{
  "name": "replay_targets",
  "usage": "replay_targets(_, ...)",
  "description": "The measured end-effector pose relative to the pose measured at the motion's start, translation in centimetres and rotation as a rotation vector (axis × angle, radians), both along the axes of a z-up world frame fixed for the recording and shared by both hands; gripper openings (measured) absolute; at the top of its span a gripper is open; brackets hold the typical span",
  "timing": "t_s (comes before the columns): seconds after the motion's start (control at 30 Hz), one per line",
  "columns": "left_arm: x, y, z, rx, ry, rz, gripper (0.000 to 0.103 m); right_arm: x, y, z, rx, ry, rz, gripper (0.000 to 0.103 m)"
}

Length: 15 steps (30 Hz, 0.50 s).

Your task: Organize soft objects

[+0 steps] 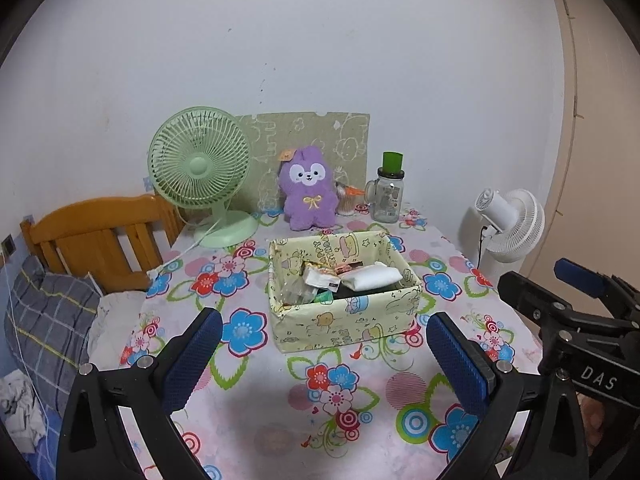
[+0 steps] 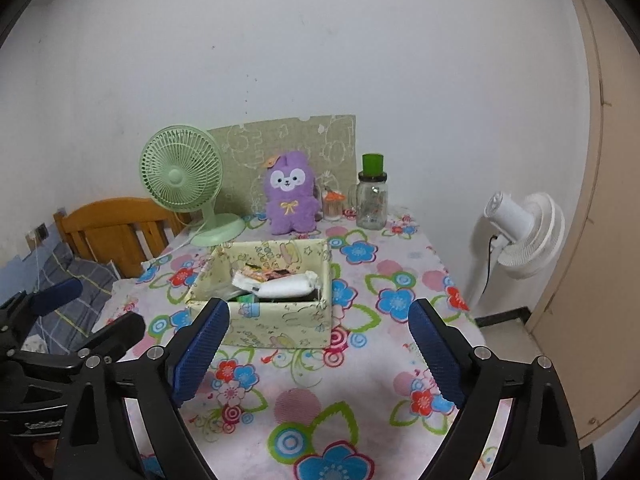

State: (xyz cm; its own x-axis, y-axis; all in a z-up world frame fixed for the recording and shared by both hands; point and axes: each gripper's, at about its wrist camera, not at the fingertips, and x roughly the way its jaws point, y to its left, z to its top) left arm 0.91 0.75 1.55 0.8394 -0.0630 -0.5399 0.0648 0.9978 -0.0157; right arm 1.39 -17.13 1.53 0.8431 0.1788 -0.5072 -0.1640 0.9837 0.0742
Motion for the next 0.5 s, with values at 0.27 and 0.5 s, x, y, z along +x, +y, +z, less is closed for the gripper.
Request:
replay_targets(0.27,-0.15,0.09,-0.01,-0.002,-0.005,0.003,0.103,-0.20,0.07,0.09,-0.007,-0.009,-0.006,0.093)
replay_targets(0.5,-0.03,0.13,0.23,0.005,-0.011,0.011,0.103,0.06,0.22,0.10,-0.005,-0.005,-0.001,0.093)
